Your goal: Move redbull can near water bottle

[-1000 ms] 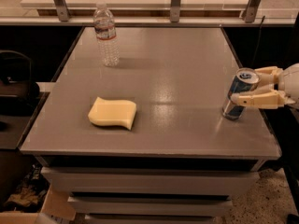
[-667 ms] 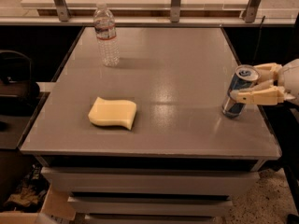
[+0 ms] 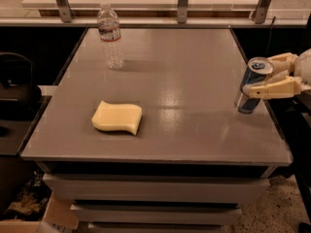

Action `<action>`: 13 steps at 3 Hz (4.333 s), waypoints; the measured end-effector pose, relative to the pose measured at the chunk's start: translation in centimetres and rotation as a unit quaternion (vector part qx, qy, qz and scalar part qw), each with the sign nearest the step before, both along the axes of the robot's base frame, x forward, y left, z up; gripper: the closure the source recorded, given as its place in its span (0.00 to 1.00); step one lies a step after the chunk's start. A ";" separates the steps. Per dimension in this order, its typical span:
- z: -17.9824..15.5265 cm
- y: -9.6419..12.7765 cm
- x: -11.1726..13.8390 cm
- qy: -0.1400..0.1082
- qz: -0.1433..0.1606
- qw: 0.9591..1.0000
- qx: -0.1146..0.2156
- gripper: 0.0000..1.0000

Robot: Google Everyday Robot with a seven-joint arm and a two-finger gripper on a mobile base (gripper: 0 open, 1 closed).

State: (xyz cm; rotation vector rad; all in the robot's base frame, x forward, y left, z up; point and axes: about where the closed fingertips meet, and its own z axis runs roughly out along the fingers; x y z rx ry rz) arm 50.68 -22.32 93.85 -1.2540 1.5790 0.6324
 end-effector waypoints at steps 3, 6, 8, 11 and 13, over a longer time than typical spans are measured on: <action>5.0 10.0 8.5 -0.032 0.046 0.998 0.001 1.00; 2.3 20.2 17.4 -0.017 0.034 0.999 0.019 1.00; 1.5 25.1 20.5 -0.006 0.025 1.000 0.008 1.00; -1.0 28.7 21.5 0.026 0.031 0.999 -0.001 1.00; -1.3 29.7 21.4 0.027 0.044 0.999 0.016 0.59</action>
Offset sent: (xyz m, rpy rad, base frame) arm 0.0988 0.1107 0.0690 0.0060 -0.0846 0.1456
